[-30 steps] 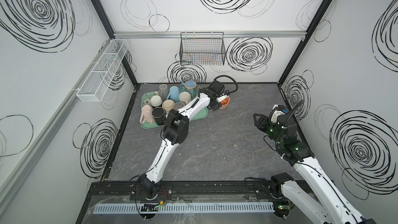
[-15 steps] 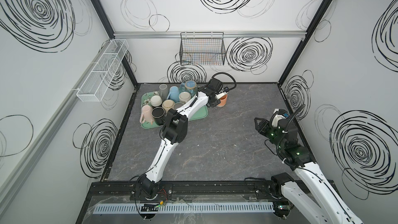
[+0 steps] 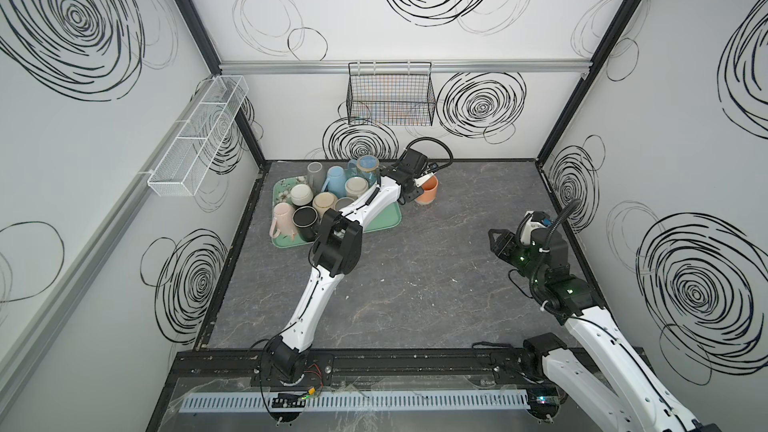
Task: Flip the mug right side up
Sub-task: 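Lower the peach mug onto the table beside the tray and release it, then move both grippers to the tray and grasp the white mug's handle with the right gripper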
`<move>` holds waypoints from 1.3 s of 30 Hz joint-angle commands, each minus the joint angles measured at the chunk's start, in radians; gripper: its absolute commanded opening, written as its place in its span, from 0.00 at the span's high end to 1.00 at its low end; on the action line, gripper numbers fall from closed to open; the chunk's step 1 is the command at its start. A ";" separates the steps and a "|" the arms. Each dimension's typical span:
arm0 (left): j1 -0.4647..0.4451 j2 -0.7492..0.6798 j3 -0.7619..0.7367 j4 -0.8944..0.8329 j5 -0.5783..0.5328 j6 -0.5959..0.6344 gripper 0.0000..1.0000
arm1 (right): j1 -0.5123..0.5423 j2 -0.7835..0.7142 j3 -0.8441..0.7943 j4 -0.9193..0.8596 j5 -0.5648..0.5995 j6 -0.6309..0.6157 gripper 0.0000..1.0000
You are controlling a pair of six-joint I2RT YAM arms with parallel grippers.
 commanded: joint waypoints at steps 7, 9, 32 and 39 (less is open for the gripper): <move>0.011 0.001 0.024 0.042 0.026 -0.042 0.44 | -0.003 0.017 -0.009 0.040 -0.008 0.017 0.45; 0.005 -0.030 -0.001 0.035 0.050 -0.056 0.43 | -0.003 0.022 -0.006 0.043 -0.014 0.018 0.46; 0.311 -0.930 -1.020 0.388 0.354 -0.521 0.40 | 0.339 0.513 0.242 0.240 0.101 -0.061 0.47; 0.443 -1.065 -1.283 0.545 0.371 -0.691 0.40 | 0.406 1.001 0.700 0.149 0.083 -0.171 0.49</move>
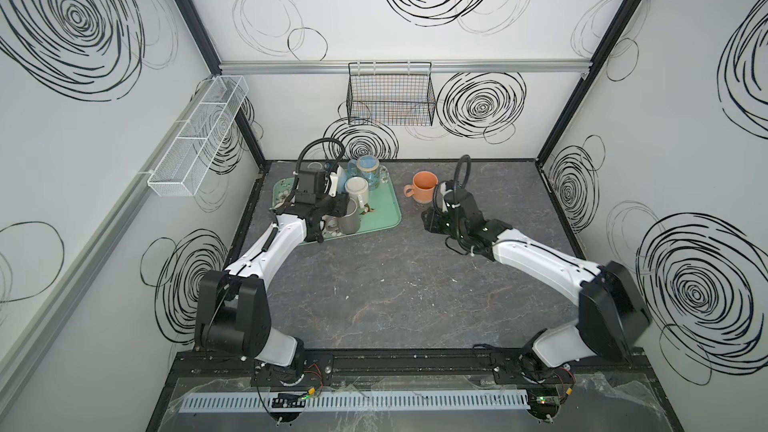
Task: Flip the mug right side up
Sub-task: 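Move both grippers to the tray and grasp the white mug's handle with the right gripper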
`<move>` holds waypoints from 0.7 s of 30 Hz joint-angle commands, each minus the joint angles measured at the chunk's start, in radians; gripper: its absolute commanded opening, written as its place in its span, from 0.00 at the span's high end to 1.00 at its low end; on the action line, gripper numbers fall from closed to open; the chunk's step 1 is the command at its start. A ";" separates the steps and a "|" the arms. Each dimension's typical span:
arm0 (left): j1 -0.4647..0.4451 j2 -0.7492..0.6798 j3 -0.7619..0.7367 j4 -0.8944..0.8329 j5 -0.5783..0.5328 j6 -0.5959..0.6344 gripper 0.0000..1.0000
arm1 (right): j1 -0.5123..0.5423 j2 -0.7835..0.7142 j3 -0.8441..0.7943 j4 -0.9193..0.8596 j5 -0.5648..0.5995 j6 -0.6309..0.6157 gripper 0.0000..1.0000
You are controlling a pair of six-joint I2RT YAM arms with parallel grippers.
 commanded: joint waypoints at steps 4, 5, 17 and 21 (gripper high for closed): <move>0.066 -0.085 -0.128 0.229 0.065 -0.222 0.41 | 0.048 0.369 0.443 -0.104 -0.006 -0.113 0.50; 0.072 -0.091 -0.151 0.254 0.073 -0.243 0.41 | 0.050 0.425 0.503 -0.107 -0.018 -0.123 0.51; 0.062 -0.083 -0.226 0.349 0.092 -0.305 0.42 | 0.087 0.836 0.957 -0.105 -0.115 -0.240 0.46; 0.055 -0.063 -0.223 0.366 0.099 -0.311 0.42 | 0.090 0.898 1.038 -0.119 -0.121 -0.280 0.43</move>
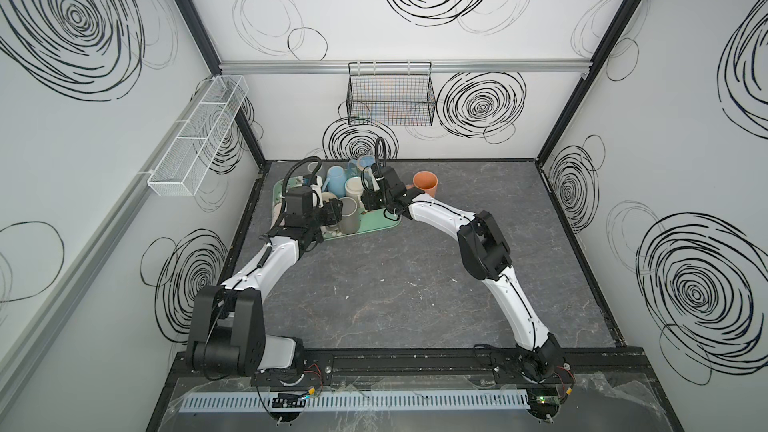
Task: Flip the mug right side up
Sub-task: 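Move both grippers to the tray and grasp the white mug's handle with the right gripper, then lift the upside-down white mug with the right gripper and tilt it toward the left gripper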
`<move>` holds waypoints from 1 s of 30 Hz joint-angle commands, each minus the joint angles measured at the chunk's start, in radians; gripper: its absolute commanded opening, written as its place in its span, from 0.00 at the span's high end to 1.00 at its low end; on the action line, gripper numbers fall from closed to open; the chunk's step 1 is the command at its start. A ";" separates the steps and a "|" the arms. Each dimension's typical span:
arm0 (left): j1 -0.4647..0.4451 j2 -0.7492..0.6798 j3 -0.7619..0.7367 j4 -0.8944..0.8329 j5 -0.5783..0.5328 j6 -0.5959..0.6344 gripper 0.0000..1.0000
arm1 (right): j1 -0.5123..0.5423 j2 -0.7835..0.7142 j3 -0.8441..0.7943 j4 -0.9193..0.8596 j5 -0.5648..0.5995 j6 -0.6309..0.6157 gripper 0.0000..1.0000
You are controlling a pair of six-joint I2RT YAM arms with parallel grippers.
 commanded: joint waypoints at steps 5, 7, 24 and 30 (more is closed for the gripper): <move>-0.014 0.043 0.017 0.067 0.026 -0.020 0.42 | 0.009 0.070 0.122 -0.014 -0.016 -0.082 0.39; -0.018 0.050 0.021 0.065 0.028 -0.017 0.42 | 0.011 0.090 0.139 -0.010 -0.018 -0.086 0.38; -0.059 0.014 0.031 0.005 -0.045 0.033 0.42 | 0.011 0.034 0.066 -0.004 0.075 -0.211 0.82; -0.067 -0.023 0.021 -0.010 -0.050 0.035 0.42 | 0.024 -0.080 -0.068 0.031 0.051 -0.248 1.00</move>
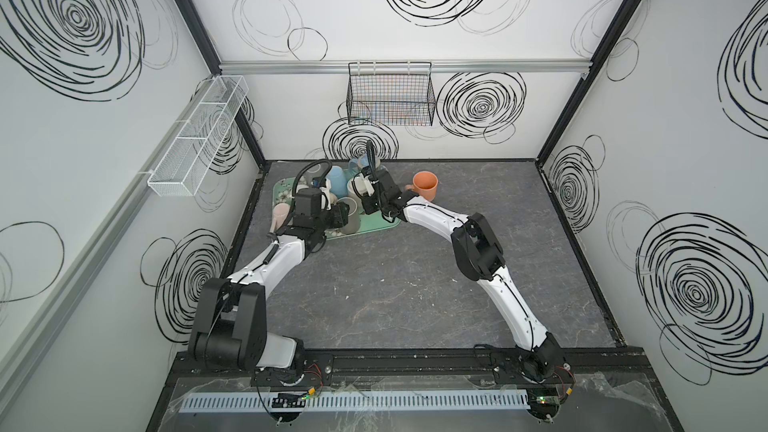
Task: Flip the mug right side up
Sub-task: 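Lift the upside-down white mug with the right gripper and tilt it toward the left gripper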
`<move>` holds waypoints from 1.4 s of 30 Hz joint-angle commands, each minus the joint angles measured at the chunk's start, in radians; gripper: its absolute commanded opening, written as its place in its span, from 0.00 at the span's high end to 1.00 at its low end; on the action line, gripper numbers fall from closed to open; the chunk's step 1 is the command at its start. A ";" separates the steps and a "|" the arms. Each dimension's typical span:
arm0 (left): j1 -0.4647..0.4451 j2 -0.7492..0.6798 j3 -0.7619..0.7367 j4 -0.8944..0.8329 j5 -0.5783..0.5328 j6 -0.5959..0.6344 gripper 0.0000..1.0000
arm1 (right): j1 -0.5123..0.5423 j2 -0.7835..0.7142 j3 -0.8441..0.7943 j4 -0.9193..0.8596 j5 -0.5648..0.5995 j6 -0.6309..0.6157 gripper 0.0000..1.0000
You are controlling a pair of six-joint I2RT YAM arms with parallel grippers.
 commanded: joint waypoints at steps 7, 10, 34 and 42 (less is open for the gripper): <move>-0.010 -0.141 -0.035 -0.009 -0.039 0.020 0.41 | 0.039 -0.311 -0.360 0.193 0.022 -0.085 1.00; -0.008 -0.185 -0.055 0.000 -0.037 0.012 0.41 | 0.039 -0.386 -0.452 0.241 0.031 -0.078 1.00; -0.019 -0.401 -0.396 0.411 0.250 -0.332 0.38 | -0.042 -0.709 -0.830 0.677 -0.245 0.323 1.00; -0.046 -0.251 -0.477 0.851 0.331 -0.592 0.27 | -0.044 -0.737 -0.876 0.852 -0.354 0.452 1.00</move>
